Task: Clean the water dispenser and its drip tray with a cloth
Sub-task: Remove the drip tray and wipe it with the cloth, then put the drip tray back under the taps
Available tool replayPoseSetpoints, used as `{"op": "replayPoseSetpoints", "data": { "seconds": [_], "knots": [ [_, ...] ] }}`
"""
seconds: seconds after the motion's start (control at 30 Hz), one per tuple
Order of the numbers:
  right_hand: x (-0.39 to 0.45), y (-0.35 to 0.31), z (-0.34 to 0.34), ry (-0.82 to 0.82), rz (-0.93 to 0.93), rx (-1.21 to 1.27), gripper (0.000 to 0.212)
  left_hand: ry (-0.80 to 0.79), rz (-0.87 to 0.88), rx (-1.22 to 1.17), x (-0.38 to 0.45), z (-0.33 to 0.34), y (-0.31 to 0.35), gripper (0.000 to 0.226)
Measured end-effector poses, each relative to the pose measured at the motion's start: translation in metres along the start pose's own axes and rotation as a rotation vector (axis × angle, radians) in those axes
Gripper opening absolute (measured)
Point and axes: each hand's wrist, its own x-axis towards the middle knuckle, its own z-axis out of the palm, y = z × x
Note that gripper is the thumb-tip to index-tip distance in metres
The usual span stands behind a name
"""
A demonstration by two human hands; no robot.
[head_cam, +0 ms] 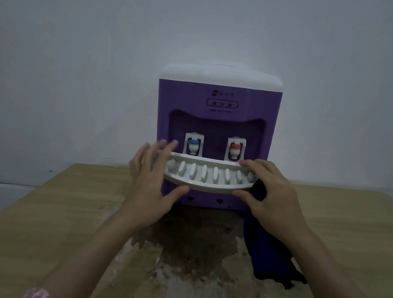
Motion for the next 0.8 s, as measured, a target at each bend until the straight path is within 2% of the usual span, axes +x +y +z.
{"op": "replayPoseSetpoints", "data": {
  "seconds": [0.1,0.23,0.43,0.53,0.67,0.8],
  "knots": [
    [-0.001,0.006,0.001,-0.037,-0.010,-0.011,0.054,-0.112,0.126,0.181,0.003,0.001,-0.006,0.066],
    [0.000,0.020,0.005,-0.103,0.013,-0.038,0.054,-0.196,0.154,0.244,0.009,0.007,-0.013,0.064],
    [0.009,0.048,0.019,-0.248,0.050,-0.118,0.042,-0.452,0.012,0.198,0.026,0.027,-0.025,0.059],
    [0.017,0.063,0.025,-0.332,0.076,-0.118,0.043,-0.541,-0.045,0.186,0.032,0.037,-0.034,0.057],
    [0.026,0.080,0.034,-0.435,0.134,-0.096,0.052,-0.560,-0.081,0.127,0.036,0.049,-0.046,0.051],
    [0.026,0.092,0.045,-0.473,0.164,-0.096,0.051,-0.552,-0.045,0.093,0.033,0.051,-0.056,0.056]
  ]
}}
